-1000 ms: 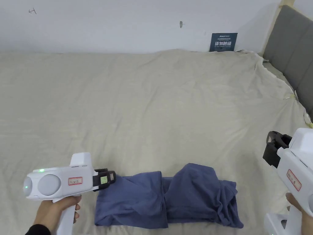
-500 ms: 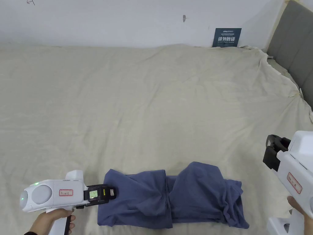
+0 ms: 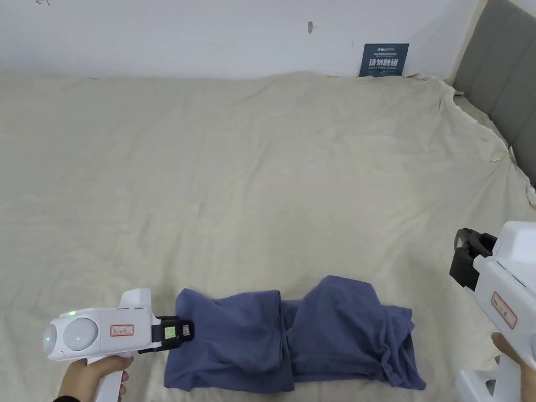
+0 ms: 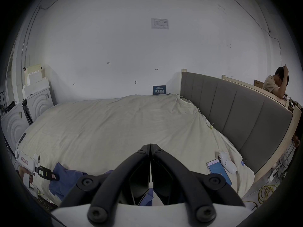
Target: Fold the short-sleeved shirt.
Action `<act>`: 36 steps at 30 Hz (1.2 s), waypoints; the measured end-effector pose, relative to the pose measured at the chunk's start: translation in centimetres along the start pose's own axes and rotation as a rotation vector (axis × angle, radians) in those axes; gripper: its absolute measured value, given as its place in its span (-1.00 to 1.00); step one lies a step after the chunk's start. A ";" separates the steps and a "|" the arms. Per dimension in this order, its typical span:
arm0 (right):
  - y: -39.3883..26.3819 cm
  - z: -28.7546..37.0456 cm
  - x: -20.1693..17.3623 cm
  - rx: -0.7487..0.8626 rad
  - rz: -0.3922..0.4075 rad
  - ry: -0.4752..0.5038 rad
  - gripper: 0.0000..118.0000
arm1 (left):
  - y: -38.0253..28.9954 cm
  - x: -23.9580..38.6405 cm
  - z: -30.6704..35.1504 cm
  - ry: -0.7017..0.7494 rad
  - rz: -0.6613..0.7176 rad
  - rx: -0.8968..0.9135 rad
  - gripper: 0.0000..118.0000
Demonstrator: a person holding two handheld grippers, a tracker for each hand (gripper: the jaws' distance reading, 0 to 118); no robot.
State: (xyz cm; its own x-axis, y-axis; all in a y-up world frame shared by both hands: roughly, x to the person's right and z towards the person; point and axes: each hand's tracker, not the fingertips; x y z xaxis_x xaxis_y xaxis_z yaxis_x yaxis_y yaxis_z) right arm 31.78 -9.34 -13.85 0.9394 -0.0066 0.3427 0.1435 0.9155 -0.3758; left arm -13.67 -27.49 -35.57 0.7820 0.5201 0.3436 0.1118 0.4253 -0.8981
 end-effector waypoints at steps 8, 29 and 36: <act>0.6 -0.1 -0.1 0.021 -0.012 0.016 -1.00 | 0.6 -0.8 4.4 0.048 0.041 0.036 -0.91; 0.8 0.5 0.6 0.046 -0.039 0.068 -1.00 | 3.8 11.7 9.9 0.096 -0.019 0.005 -0.91; 0.9 0.7 1.3 0.056 -0.036 0.059 -1.00 | 4.7 18.8 2.4 0.060 -0.140 -0.086 -0.91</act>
State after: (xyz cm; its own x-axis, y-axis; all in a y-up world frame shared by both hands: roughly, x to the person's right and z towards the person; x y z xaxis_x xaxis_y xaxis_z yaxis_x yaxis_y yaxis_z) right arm 32.90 -8.23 -13.12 0.9511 -0.0619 0.3026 0.1611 0.9353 -0.3151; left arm 0.09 -13.92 -32.71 0.7903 0.4136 0.4520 0.2719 0.4244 -0.8637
